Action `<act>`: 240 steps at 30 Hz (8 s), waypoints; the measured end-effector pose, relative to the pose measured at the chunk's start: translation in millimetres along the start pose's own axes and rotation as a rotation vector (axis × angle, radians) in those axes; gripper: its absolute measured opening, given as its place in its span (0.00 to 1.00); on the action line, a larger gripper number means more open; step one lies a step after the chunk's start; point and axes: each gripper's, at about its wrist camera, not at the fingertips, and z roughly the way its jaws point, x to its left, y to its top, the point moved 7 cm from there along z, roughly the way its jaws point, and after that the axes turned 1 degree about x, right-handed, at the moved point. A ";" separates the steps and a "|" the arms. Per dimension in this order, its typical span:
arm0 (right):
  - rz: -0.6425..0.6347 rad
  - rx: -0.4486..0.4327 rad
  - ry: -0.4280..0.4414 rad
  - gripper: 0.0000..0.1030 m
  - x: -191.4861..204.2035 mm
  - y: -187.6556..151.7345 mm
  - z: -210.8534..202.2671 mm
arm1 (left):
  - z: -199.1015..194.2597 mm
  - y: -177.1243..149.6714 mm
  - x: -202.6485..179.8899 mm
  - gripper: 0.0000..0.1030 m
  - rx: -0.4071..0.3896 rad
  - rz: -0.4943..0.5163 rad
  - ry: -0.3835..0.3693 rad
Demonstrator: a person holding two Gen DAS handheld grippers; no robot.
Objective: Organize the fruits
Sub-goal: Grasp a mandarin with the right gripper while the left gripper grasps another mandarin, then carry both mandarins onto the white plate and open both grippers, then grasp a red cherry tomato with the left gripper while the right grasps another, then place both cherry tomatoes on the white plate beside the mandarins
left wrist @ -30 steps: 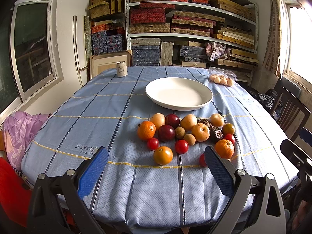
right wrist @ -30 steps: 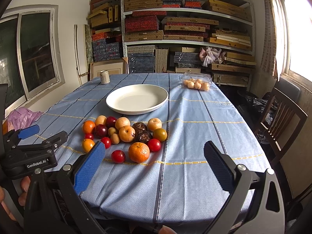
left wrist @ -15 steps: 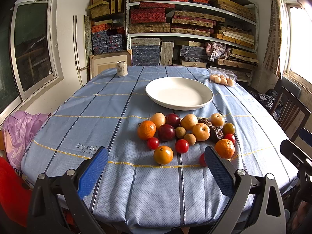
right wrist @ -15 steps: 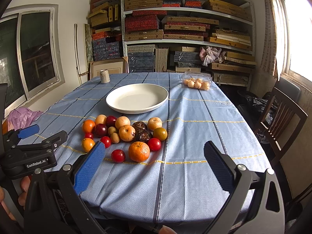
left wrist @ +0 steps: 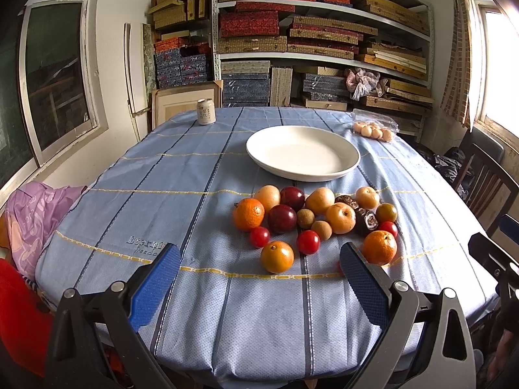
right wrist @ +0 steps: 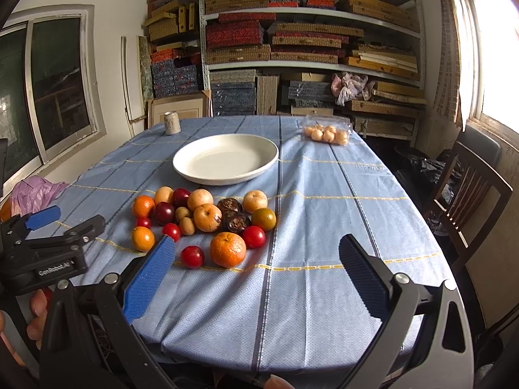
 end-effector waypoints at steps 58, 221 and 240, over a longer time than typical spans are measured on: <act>-0.141 0.200 0.110 0.45 11.7 -38.2 135.7 | 108.9 -32.3 -34.8 0.60 0.195 0.101 -0.114; -0.196 0.189 0.139 0.28 15.3 -20.1 163.8 | 133.8 -17.5 -2.3 0.24 0.215 0.031 -0.110; -0.181 0.136 0.162 0.28 13.9 5.2 141.7 | 106.2 2.4 -5.2 0.24 0.137 0.028 -0.148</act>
